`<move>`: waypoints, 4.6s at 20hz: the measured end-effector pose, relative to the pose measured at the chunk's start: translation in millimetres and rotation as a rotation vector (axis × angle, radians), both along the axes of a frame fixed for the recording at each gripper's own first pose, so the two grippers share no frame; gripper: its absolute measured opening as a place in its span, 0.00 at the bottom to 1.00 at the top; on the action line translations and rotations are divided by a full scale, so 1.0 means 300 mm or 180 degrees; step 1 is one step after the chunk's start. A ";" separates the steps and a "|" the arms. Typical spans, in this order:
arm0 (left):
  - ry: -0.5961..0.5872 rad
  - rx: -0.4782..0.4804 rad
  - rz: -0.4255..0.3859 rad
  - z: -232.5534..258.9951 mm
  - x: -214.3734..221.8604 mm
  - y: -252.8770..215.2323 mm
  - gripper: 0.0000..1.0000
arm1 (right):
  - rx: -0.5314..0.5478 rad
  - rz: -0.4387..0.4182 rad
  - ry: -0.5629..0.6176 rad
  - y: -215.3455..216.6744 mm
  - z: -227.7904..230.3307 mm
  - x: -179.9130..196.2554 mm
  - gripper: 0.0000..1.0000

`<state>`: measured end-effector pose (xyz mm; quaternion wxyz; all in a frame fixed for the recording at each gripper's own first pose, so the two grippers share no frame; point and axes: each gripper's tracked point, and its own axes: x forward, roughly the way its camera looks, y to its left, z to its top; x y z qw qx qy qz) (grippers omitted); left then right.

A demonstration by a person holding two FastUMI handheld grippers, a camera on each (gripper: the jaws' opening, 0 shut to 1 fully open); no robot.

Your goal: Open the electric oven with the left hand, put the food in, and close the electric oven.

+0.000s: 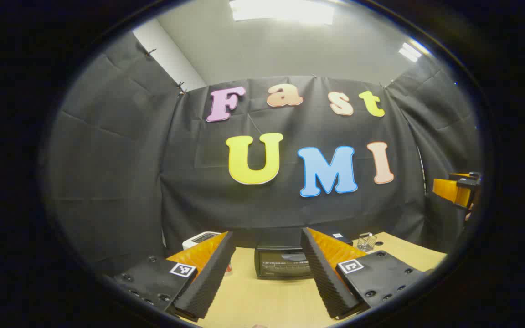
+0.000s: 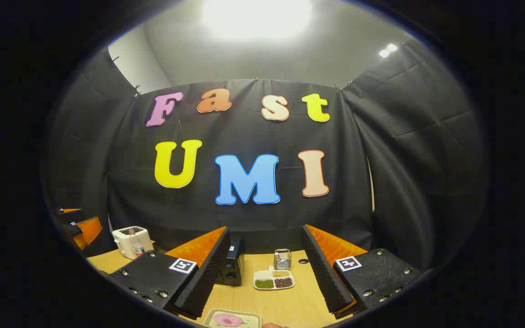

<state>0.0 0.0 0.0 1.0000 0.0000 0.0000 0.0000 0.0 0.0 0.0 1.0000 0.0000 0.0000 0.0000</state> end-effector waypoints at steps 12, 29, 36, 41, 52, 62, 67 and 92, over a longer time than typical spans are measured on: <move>-0.0040 0.0040 0.0003 0.027 -0.027 -0.030 0.94 | 0.0043 -0.0012 0.0026 -0.047 -0.025 -0.026 0.95; -0.0076 0.0178 0.0019 -0.020 0.124 -0.251 1.00 | 0.0036 0.0326 0.0087 -0.153 -0.101 -0.031 0.95; 0.0078 0.0090 -0.0213 -0.147 0.393 -0.318 0.97 | -0.0036 -0.0038 -0.0033 -0.236 -0.063 0.009 0.95; 0.0357 0.0021 -0.0356 -0.302 0.563 -0.356 0.97 | -0.0059 -0.0262 0.0046 -0.250 -0.074 0.050 0.95; 0.0739 0.0048 -0.0557 -0.581 0.830 -0.388 0.98 | -0.0374 -0.0580 0.0216 -0.236 -0.095 0.101 0.95; 0.0995 0.0038 -0.0533 -0.756 0.894 -0.397 0.98 | -0.0452 -0.0672 0.0295 -0.215 -0.114 0.105 0.95; 0.0961 0.0093 -0.0512 -0.767 0.910 -0.402 1.00 | -0.0482 -0.0643 0.0308 -0.209 -0.124 0.118 0.95; 0.1657 -0.0043 -0.0382 -1.056 0.447 -0.380 0.97 | -0.0420 -0.0165 0.0503 -0.147 -0.203 0.081 0.95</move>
